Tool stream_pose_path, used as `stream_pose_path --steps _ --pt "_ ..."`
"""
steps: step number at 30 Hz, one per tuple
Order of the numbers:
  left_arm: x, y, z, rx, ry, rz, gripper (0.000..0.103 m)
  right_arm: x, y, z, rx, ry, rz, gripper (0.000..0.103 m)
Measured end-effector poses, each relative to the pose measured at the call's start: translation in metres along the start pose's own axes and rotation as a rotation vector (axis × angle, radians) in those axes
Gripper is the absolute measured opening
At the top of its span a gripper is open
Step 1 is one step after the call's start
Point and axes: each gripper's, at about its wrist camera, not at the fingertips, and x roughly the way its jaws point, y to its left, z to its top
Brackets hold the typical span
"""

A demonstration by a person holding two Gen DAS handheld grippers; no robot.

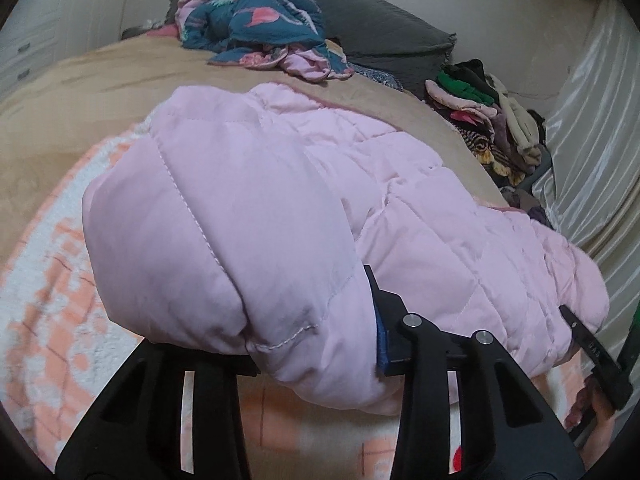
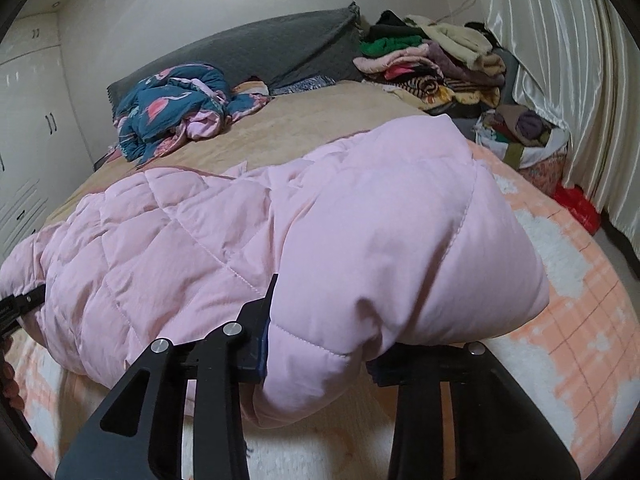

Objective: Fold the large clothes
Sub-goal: 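Close both tools on the edge of the jacket bundle, then lift the gripped edge with both tools and fold it over the bundle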

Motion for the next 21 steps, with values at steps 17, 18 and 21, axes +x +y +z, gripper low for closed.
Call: stream_pose_path --steps 17,18,21 --pt "-0.079 -0.018 -0.030 0.119 -0.060 0.005 0.029 -0.090 0.019 -0.025 -0.137 -0.045 -0.027 0.032" --pt "-0.082 -0.018 -0.034 0.123 -0.059 0.005 0.029 -0.094 0.018 -0.028 -0.137 -0.044 -0.030 0.032" --pt "-0.088 -0.020 -0.042 0.137 -0.058 0.008 0.029 -0.102 0.016 -0.035 -0.130 -0.042 -0.035 0.032"
